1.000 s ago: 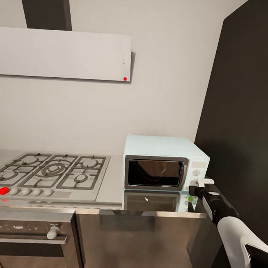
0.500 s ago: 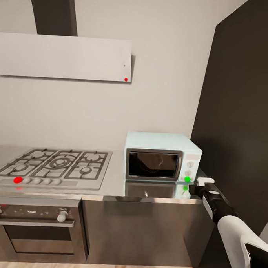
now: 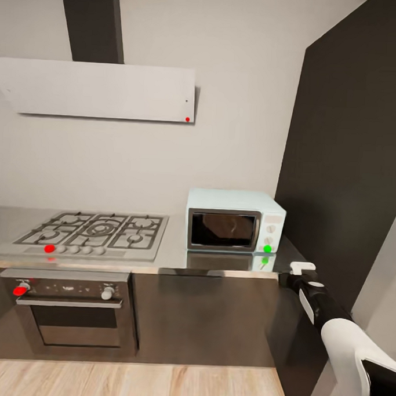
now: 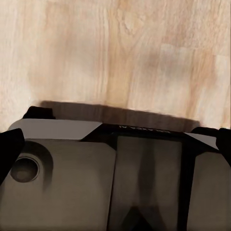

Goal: In the kitchen, take the popcorn bag from the countertop, put it into the microwave, and heat it until the popcorn is cooked so the cooked popcorn ends up inside the bag.

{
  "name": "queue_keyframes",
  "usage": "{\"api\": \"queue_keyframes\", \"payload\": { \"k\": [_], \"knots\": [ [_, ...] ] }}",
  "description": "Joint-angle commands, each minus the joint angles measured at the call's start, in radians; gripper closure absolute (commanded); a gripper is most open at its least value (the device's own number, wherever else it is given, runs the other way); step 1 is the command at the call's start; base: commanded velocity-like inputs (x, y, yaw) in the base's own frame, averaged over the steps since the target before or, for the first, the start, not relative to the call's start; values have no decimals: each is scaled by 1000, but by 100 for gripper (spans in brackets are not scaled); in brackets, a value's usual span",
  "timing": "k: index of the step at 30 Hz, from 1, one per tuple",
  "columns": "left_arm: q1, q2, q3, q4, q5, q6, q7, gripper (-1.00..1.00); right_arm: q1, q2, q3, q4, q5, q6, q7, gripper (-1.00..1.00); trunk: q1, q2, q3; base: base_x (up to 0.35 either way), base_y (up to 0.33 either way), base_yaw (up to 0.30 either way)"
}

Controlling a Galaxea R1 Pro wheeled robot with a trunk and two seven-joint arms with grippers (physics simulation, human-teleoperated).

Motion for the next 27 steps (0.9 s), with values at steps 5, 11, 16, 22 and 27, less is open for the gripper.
{"api": "queue_keyframes", "payload": {
  "k": [5,11,16,22,27],
  "knots": [
    [-1,0,-8,2,11,-3,-5,-100,-1,3,-8,0,8,4,19,100,-1,-1,-1,-344,0,0],
    [-1,0,-8,2,11,-3,-4,-100,-1,-9,-8,259,9,-85,4,100,-1,-1,-1,-339,0,0],
    [0,1,-7,3,12,-3,-4,-100,5,-10,-8,429,37,-160,-57,100,-1,-1,-1,-130,0,0],
    [0,1,-7,4,13,-3,-3,-100,293,-7,-7,438,39,-178,-82,100,-1,-1,-1,-4,0,0],
    [-1,2,-7,6,14,-3,-2,-100,472,-6,-8,439,37,-233,-82,100,-1,-1,-1,0,0,0]
  ]
}}
